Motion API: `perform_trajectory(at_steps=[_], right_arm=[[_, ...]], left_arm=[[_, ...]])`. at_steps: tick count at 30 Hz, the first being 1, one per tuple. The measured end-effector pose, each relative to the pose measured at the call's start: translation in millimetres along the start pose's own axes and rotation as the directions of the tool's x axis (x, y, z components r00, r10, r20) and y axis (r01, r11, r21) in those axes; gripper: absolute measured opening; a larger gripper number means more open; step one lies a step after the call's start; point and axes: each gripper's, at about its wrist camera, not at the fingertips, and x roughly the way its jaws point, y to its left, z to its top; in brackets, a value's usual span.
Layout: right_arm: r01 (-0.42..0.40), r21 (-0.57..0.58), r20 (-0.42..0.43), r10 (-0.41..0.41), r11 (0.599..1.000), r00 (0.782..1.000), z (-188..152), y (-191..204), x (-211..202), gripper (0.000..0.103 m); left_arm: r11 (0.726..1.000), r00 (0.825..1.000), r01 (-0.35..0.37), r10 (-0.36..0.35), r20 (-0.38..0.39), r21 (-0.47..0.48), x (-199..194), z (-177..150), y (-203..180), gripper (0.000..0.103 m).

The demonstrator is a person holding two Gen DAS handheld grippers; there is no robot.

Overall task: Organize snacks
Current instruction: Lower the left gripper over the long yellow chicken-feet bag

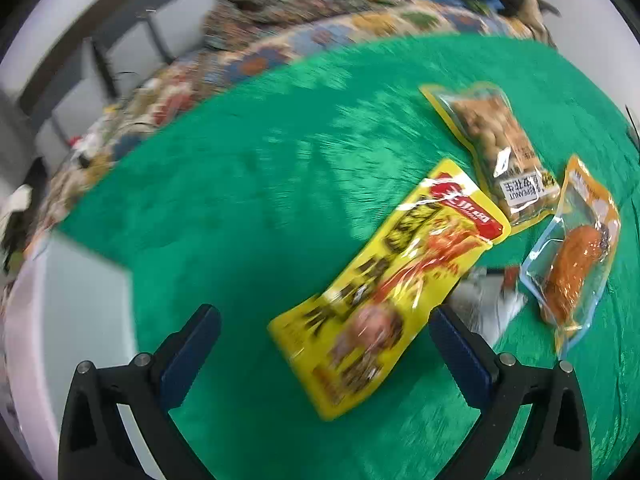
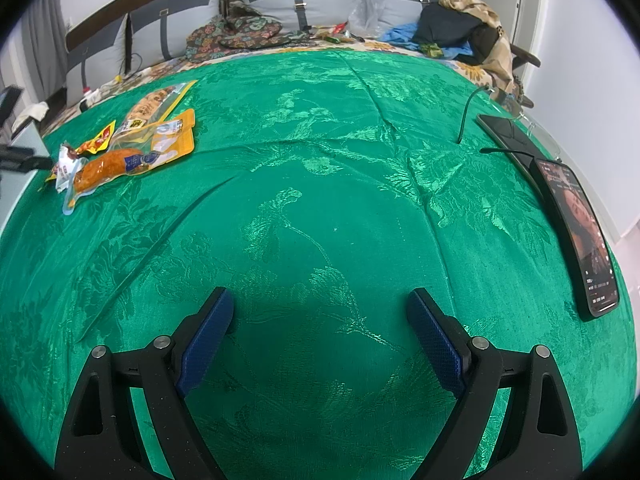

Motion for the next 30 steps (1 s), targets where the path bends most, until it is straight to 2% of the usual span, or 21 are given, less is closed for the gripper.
perform_trajectory(at_steps=[2,4,6,7,8,9,13,14,16,18,19,22,25,30], right_arm=[[0.000,0.000,0.000,0.000,1.000,1.000,0.0,0.0,-0.1,0.091],[0.000,0.000,0.000,0.000,1.000,1.000,0.0,0.0,0.0,0.091],[-0.001,0.001,0.000,0.001,1.000,1.000,0.1,-0.1,-0.1,0.091],[0.000,0.000,0.000,0.000,1.000,1.000,0.0,0.0,0.0,0.091],[0.000,0.000,0.000,0.000,1.000,1.000,0.0,0.1,-0.1,0.091],[0.000,0.000,0.000,0.000,1.000,1.000,0.0,0.1,0.0,0.091],[0.000,0.001,0.000,0.000,1.000,1.000,0.0,0.1,0.0,0.091],[0.000,0.001,0.000,0.000,1.000,1.000,0.0,0.1,-0.1,0.091],[0.000,0.001,0.000,0.000,1.000,1.000,-0.1,0.2,0.1,0.091],[0.000,0.001,0.000,0.000,1.000,1.000,-0.1,0.2,0.1,0.091],[0.000,0.001,0.001,0.000,1.000,1.000,-0.1,0.2,0.1,0.091],[0.000,0.001,0.001,0.000,1.000,1.000,-0.1,0.3,0.2,0.091],[0.000,0.001,0.001,0.000,1.000,1.000,-0.1,0.3,0.2,0.091],[0.000,0.001,0.001,0.000,1.000,1.000,-0.1,0.4,0.2,0.091]], left_arm=[[0.997,0.999,0.028,-0.027,-0.020,0.070,12.9,5.3,-13.1,0.102],[0.994,0.998,0.055,-0.056,0.006,0.097,13.1,7.3,-17.2,0.098],[0.989,0.992,0.129,-0.128,-0.015,0.075,14.1,8.0,-14.1,0.082],[0.984,0.985,0.171,-0.170,-0.023,0.044,12.8,6.8,-10.4,0.069],[0.985,0.985,0.171,-0.170,-0.021,0.030,11.3,5.4,-9.9,0.065],[0.989,0.990,0.142,-0.142,-0.022,0.027,9.0,2.5,-11.4,0.064],[0.988,0.994,0.102,-0.105,-0.022,-0.120,-6.8,-32.7,-13.6,0.061],[0.978,0.995,0.087,-0.094,-0.029,-0.189,-14.3,-50.0,-14.8,0.060],[0.942,0.995,0.072,-0.093,-0.048,-0.327,-31.1,-88.0,-20.0,0.057],[0.909,0.994,0.066,-0.098,-0.056,-0.411,-47.4,-121.3,-29.9,0.058],[0.893,0.993,0.068,-0.102,-0.054,-0.445,-56.2,-139.3,-37.7,0.062],[0.871,0.989,0.134,-0.149,0.007,-0.472,-68.6,-168.4,-53.6,0.084],[0.885,0.993,0.115,-0.097,0.063,-0.451,-69.7,-175.6,-56.9,0.087],[0.911,0.995,0.037,0.005,0.100,-0.410,-56.2,-172.6,-48.2,0.102]])
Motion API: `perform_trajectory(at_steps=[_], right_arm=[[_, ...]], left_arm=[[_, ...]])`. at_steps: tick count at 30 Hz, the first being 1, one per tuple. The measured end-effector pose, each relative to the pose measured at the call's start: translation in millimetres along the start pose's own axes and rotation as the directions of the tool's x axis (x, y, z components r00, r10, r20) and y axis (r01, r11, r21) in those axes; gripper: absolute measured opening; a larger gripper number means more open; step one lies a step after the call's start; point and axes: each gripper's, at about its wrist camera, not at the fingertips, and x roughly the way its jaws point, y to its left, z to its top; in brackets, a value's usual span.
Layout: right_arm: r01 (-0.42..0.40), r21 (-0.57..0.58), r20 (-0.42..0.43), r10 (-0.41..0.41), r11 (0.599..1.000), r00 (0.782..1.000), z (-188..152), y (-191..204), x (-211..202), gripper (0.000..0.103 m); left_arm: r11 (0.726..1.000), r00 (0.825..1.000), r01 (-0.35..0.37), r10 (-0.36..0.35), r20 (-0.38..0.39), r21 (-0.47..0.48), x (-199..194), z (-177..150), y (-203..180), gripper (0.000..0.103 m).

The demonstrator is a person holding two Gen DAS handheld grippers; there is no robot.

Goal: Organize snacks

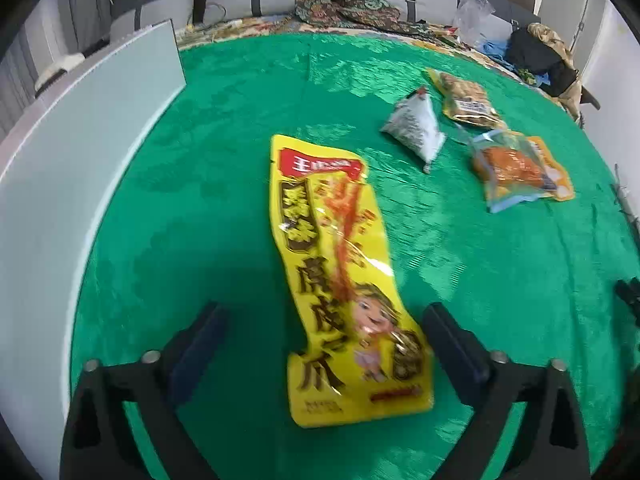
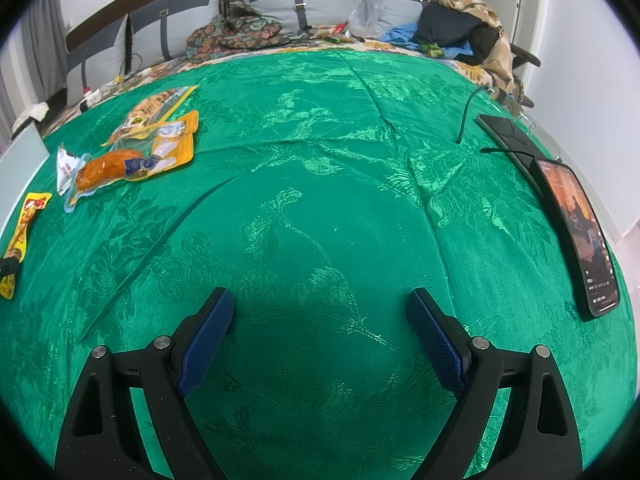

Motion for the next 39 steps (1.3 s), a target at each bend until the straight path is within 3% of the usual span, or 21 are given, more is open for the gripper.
perform_trajectory(at_steps=[7,13,39], right_arm=[[0.000,0.000,0.000,0.000,1.000,1.000,0.1,0.0,-0.2,0.091],[0.000,0.001,0.000,0.000,1.000,1.000,-0.1,0.1,0.1,0.091],[0.000,0.002,0.001,0.000,1.000,1.000,-0.2,0.2,-0.1,0.092]], left_arm=[[0.998,0.997,-0.055,0.057,0.053,-0.033,5.5,0.8,22.7,0.103],[0.997,0.993,-0.060,0.064,0.098,-0.037,3.1,-6.0,35.3,0.103],[0.997,0.993,-0.067,0.070,0.100,-0.038,3.8,-4.3,34.8,0.103]])
